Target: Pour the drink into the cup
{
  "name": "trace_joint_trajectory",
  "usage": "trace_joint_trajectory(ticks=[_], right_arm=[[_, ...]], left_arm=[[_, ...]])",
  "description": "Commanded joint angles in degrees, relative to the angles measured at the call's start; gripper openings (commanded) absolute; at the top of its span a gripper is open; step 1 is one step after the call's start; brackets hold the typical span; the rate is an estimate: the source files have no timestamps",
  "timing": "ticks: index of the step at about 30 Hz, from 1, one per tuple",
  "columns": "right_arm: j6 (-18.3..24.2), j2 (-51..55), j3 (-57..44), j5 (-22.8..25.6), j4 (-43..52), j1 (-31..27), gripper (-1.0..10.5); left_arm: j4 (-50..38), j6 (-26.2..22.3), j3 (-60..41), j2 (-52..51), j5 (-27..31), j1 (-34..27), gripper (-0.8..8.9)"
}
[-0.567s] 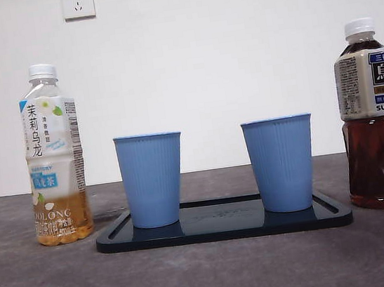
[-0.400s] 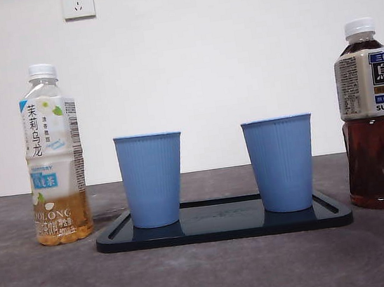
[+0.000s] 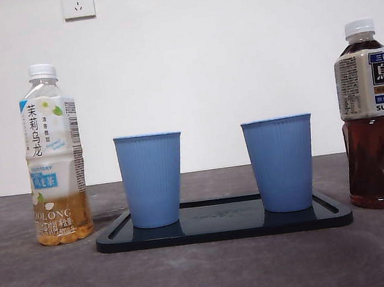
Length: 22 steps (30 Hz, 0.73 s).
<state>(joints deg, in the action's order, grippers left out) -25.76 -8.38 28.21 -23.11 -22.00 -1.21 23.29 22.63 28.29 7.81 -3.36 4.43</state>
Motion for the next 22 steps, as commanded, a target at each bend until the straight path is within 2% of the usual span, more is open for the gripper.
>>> trace_joint_trajectory(ticks=[1, 5, 12, 17, 22], right_arm=[[2.2, -3.9, 7.8, -4.0, -3.1, 0.0, 0.1], [5.1, -9.1, 16.5, -7.3, -8.0, 0.0, 0.1], [12.7, -17.3, 30.8, -10.1, -14.8, 2.2, 0.1], [19.7, -22.4, 38.9, -10.1, -22.8, 6.3, 0.1], [25.7, -26.6, 43.4, -10.1, -30.1, 10.1, 0.1]], left_arm=[[4.8, -1.3, 9.6, 4.4, -1.7, 0.2, 0.15], [8.7, -3.7, 19.7, 10.7, -3.8, 1.4, 0.15], [17.3, -8.5, 35.6, 21.7, -12.3, 4.5, 0.15], [19.5, -11.0, 41.4, 26.5, -17.8, 6.3, 0.15], [19.6, -12.7, 42.5, 28.6, -23.6, 8.9, 0.15]])
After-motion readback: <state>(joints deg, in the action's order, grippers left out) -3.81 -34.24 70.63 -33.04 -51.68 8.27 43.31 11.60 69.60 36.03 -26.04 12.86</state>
